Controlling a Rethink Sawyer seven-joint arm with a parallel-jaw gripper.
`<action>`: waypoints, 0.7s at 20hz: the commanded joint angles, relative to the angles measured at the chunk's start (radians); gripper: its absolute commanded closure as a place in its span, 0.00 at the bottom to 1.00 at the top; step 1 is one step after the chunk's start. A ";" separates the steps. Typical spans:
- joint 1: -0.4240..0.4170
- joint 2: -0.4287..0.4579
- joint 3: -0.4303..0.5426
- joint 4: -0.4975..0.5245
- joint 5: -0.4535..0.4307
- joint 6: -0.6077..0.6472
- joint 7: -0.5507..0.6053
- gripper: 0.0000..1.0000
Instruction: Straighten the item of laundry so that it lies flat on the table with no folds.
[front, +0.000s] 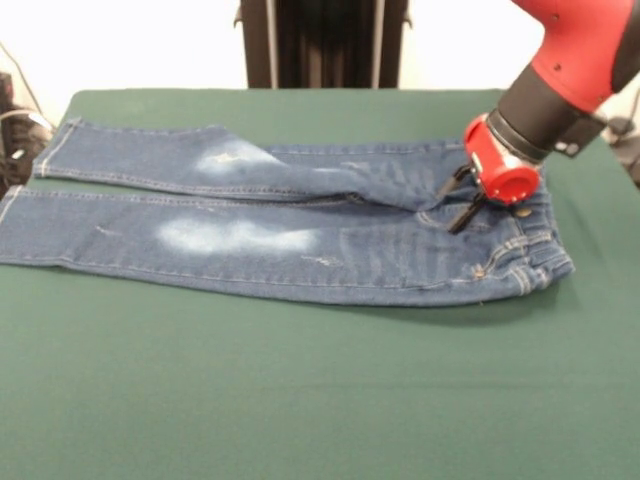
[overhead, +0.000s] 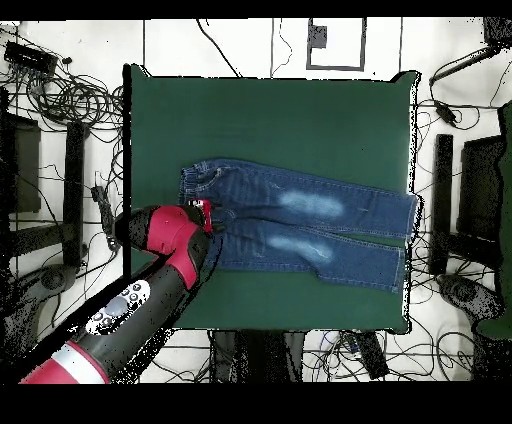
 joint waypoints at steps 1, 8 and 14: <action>-0.038 0.012 0.010 -0.091 -0.103 0.190 0.123 0.00; -0.086 -0.057 0.021 -0.056 -0.152 0.170 0.078 0.00; -0.283 -0.239 0.032 0.107 -0.260 -0.013 -0.110 0.00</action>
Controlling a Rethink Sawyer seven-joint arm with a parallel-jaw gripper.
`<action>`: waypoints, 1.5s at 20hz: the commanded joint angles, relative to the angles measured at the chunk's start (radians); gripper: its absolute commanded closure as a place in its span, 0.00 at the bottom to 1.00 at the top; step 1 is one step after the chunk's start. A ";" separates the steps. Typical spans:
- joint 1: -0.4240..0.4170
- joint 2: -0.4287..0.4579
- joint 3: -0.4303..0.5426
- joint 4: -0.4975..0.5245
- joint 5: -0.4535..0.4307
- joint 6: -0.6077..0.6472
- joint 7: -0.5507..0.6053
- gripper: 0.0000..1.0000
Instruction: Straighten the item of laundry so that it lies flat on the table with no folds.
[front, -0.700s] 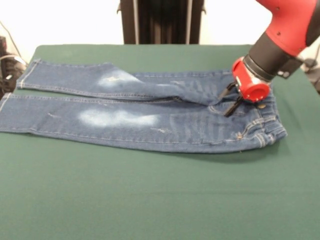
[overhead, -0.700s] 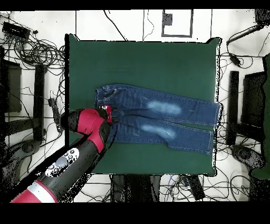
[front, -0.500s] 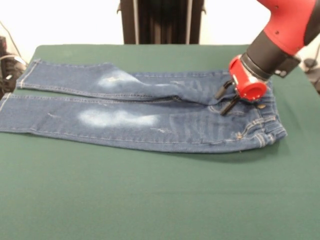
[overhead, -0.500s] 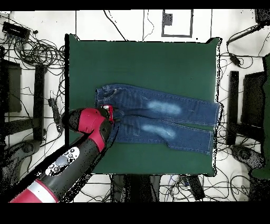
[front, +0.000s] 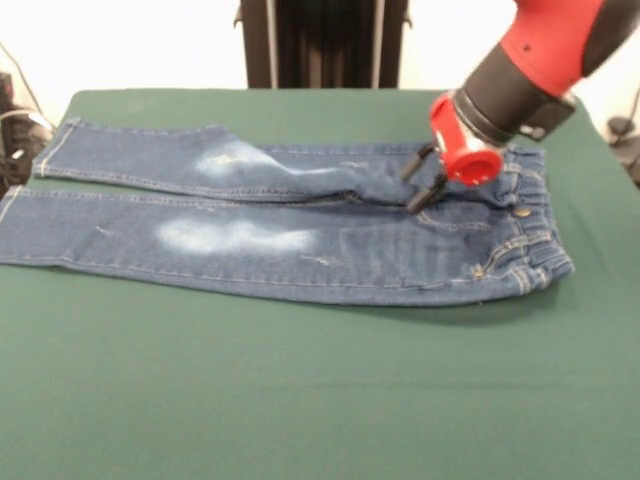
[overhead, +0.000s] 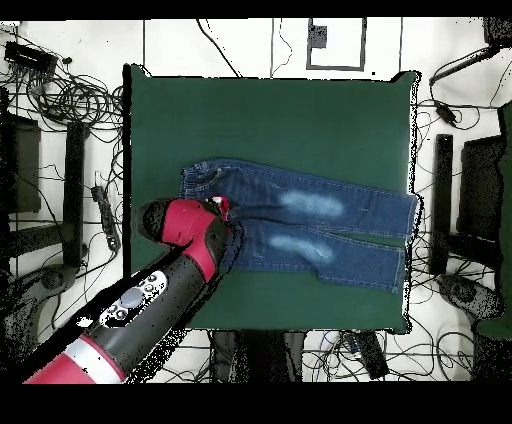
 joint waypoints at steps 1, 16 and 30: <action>-0.222 -0.192 0.068 0.130 -0.133 -0.115 -0.125 0.00; -0.679 -0.409 0.290 0.167 -0.625 -0.326 -0.256 0.00; -0.556 -0.351 0.260 0.113 -0.682 -0.189 0.012 0.00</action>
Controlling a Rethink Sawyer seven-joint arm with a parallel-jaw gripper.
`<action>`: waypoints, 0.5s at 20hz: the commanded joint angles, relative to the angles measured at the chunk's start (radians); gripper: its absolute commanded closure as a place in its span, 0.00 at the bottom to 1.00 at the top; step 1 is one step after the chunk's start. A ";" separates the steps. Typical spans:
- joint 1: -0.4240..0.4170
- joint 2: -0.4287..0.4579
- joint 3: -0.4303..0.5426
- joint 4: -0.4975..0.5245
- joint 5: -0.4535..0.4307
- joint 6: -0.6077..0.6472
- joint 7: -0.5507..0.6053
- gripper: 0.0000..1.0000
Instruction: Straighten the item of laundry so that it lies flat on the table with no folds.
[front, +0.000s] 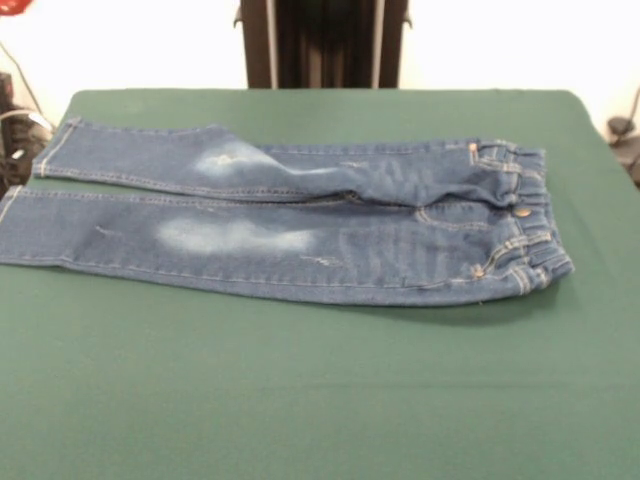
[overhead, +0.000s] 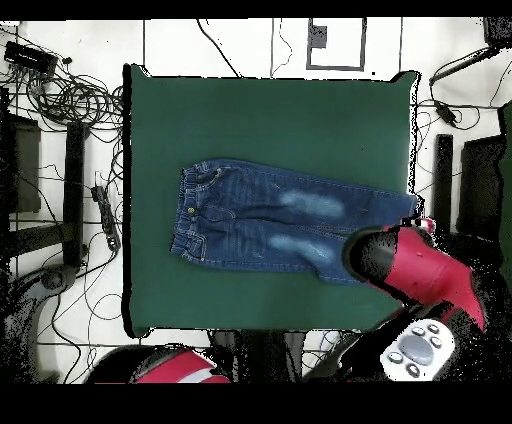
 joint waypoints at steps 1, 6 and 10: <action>0.106 0.055 0.196 0.037 0.014 0.122 0.019 0.00; 0.144 0.073 0.200 0.034 0.039 0.130 0.051 0.00; 0.162 0.085 0.217 0.044 0.059 0.110 0.079 0.00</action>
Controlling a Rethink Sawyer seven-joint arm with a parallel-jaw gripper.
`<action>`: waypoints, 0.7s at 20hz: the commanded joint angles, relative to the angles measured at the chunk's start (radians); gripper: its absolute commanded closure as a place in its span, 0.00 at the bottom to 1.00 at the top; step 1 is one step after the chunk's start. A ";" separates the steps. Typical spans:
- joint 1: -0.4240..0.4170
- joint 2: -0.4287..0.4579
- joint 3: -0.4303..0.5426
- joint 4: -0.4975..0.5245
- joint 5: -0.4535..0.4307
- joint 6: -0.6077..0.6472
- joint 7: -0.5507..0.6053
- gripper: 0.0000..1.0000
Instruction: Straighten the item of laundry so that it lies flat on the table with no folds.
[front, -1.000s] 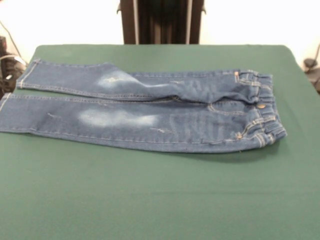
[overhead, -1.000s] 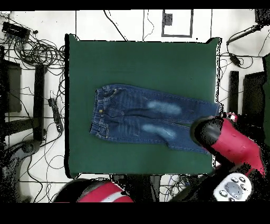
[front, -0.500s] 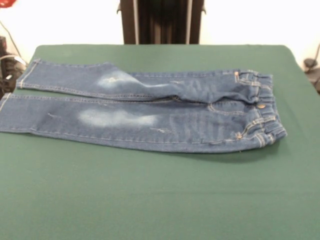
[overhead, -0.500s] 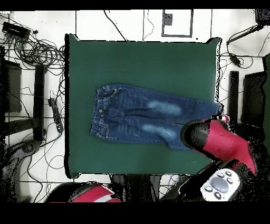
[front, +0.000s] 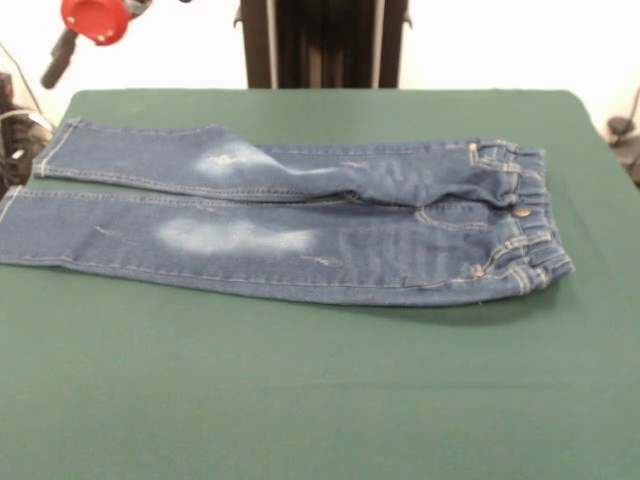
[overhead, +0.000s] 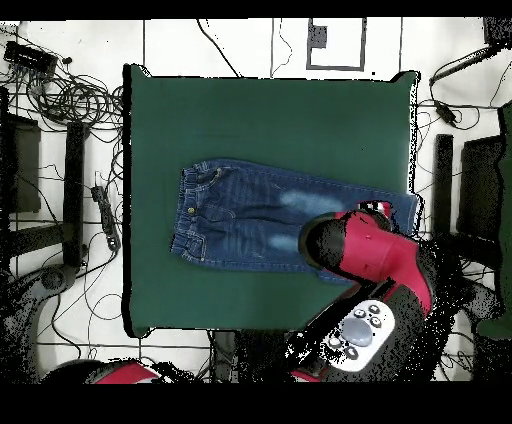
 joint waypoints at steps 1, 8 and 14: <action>0.050 0.082 0.191 0.047 0.061 0.096 0.087 0.00; 0.097 0.100 0.195 0.052 0.102 0.095 0.127 0.00; 0.118 0.120 0.194 0.051 0.131 0.097 0.137 0.00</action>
